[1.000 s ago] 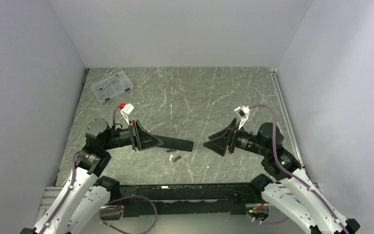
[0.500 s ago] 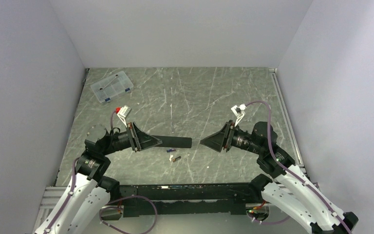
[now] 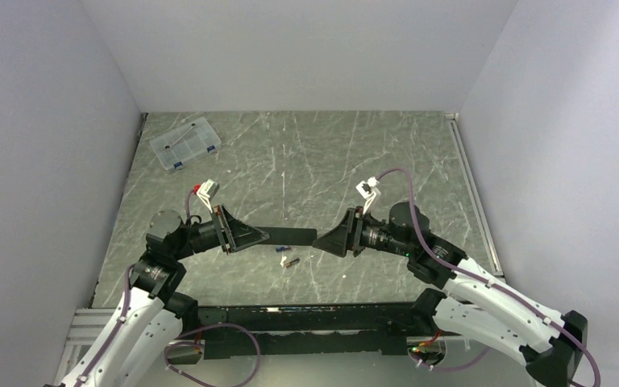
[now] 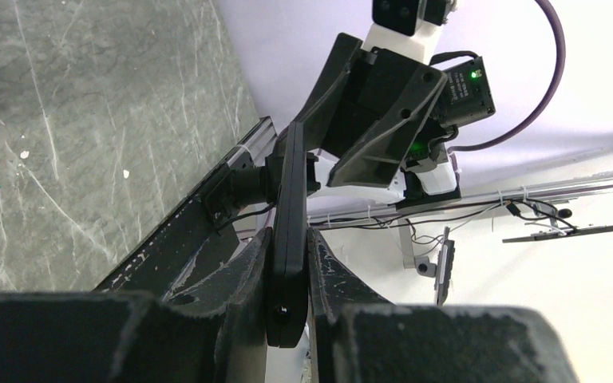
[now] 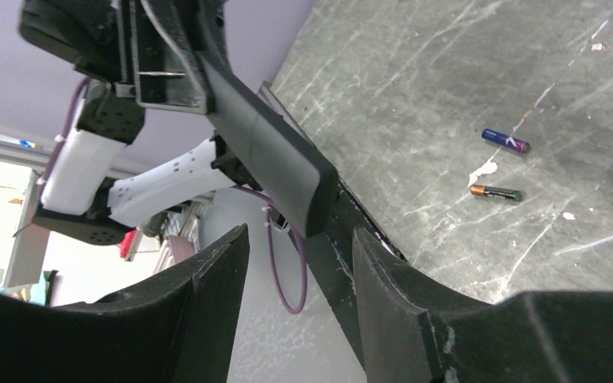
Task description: Load the batteries into the remote control
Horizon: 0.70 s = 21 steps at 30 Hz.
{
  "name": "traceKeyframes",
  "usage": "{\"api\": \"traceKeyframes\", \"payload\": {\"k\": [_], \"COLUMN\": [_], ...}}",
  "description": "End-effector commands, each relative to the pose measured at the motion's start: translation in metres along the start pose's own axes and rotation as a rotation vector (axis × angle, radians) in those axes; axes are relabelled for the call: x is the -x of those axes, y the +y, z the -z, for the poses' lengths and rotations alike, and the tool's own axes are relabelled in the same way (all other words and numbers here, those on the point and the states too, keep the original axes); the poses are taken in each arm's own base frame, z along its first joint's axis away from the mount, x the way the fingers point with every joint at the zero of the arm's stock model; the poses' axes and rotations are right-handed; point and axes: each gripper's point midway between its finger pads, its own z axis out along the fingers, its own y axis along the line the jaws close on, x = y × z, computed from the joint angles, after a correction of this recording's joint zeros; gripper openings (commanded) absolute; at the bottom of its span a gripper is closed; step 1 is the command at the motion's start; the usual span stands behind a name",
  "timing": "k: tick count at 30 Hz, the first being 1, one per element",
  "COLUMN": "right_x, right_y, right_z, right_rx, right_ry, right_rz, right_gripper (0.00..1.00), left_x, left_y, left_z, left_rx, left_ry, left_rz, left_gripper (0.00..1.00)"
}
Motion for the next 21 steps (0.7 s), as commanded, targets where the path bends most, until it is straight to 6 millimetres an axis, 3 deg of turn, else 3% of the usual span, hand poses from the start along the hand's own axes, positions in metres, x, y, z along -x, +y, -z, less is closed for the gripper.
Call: {"api": "traceKeyframes", "payload": {"k": [1,21], "right_x": [0.026,0.029], "right_y": [0.019,0.034], "right_z": [-0.004,-0.013], "right_rx": [0.013,0.069], "right_ry": [-0.097,-0.131], "right_rz": [0.02,-0.01], "right_gripper": [0.51,0.43], "left_x": [0.005,0.001], "left_y": [-0.01,-0.007], "left_z": [0.0,0.001], "left_rx": [-0.036,-0.035], "left_ry": [-0.023,-0.009], "left_rz": [-0.023,-0.016], "left_gripper": [0.0,0.0]}}
